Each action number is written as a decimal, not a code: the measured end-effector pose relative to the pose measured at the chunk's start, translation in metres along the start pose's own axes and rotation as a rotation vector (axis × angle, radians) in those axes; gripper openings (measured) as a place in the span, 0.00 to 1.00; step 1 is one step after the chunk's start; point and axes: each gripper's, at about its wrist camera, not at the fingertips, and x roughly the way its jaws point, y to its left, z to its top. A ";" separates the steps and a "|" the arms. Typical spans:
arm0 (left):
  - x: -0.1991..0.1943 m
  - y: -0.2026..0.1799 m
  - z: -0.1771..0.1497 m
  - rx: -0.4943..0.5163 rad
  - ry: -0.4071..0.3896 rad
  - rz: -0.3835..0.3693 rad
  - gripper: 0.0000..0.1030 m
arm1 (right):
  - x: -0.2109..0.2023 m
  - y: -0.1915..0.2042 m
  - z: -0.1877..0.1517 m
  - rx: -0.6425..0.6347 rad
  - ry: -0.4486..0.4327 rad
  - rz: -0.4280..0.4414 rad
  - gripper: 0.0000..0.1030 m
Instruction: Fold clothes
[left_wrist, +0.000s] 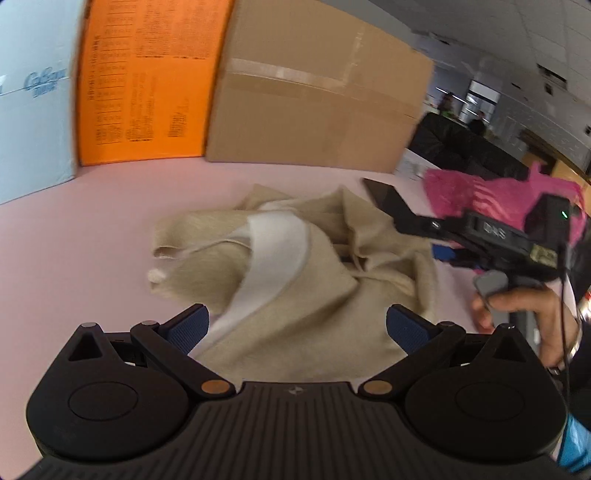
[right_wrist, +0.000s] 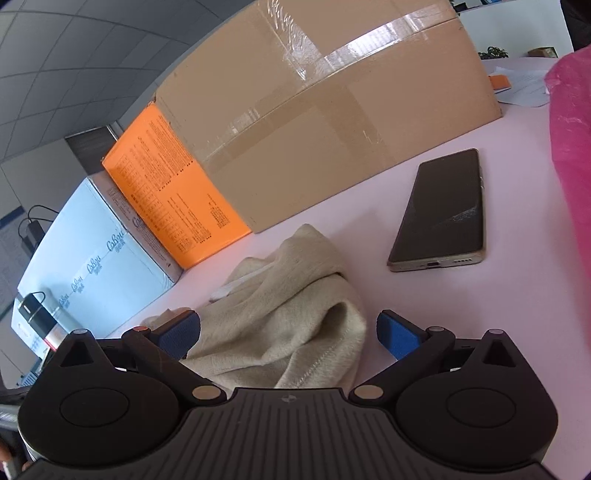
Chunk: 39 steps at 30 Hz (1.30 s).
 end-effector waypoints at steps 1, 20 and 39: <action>0.001 -0.009 -0.001 0.050 0.006 0.001 1.00 | 0.000 0.003 0.001 -0.017 -0.013 -0.004 1.00; 0.033 -0.002 -0.006 0.039 0.056 0.369 0.85 | 0.076 0.041 0.013 -0.417 0.191 -0.139 0.77; 0.031 0.030 -0.002 -0.031 -0.042 0.615 0.78 | -0.010 0.122 -0.089 -0.365 0.448 0.398 0.51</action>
